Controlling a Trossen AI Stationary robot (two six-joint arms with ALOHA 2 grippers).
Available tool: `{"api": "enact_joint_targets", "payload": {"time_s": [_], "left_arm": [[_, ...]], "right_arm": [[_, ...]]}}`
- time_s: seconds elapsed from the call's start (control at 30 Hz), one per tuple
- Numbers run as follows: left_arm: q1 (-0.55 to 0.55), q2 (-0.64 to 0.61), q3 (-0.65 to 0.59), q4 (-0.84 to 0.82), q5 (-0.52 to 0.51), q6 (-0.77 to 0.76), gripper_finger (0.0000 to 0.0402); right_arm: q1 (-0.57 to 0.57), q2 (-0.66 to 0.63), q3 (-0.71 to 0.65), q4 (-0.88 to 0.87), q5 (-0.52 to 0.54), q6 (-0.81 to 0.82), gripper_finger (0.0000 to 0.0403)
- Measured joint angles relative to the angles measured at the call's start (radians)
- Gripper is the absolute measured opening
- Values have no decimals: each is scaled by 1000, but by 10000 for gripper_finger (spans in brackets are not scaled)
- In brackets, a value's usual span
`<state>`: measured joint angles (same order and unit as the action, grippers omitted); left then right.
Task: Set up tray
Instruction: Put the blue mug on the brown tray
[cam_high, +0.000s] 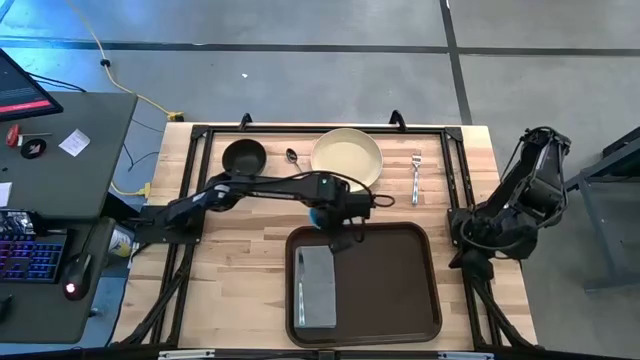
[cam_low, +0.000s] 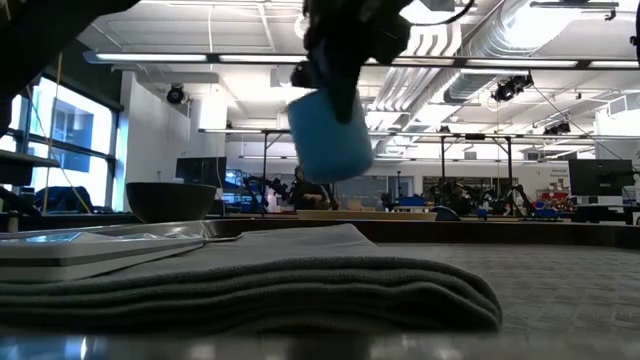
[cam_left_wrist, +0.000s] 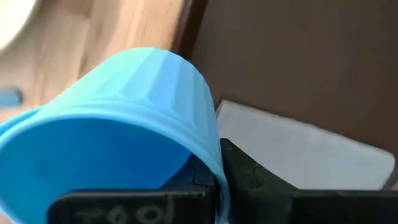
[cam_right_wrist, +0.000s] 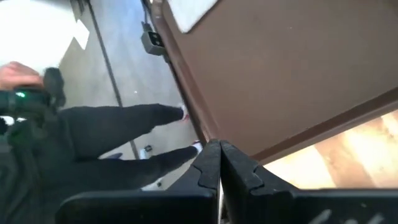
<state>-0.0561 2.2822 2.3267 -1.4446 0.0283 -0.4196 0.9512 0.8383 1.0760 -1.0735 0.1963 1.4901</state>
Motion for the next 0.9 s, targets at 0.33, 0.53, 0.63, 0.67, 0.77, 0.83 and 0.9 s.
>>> {"api": "enact_joint_targets", "payload": {"time_s": [0.33, 0.53, 0.63, 0.67, 0.77, 0.83, 0.9], "left_arm": [[4, 4, -1, 126, 26, 152, 35], [4, 19, -3, 114, 21, 276, 44], [2, 17, -1, 210, 64, 320, 39], [1, 17, -1, 229, 83, 332, 36], [1, 19, -1, 290, 123, 377, 35], [1, 30, 0, 312, 147, 419, 35], [-2, 40, -3, 296, 180, 497, 40]], "right_arm": [[-57, -1, 0, -42, 62, 39, 0], [-162, 8, 0, -59, 45, 47, 0], [-204, 28, 0, -96, -4, 70, 0], [-214, 35, 0, -107, -15, 81, 0], [-237, 58, 0, -125, -36, 100, 0], [-255, 78, 0, -124, -33, 99, 0], [-277, 100, 0, -110, -16, 78, 0]]}}
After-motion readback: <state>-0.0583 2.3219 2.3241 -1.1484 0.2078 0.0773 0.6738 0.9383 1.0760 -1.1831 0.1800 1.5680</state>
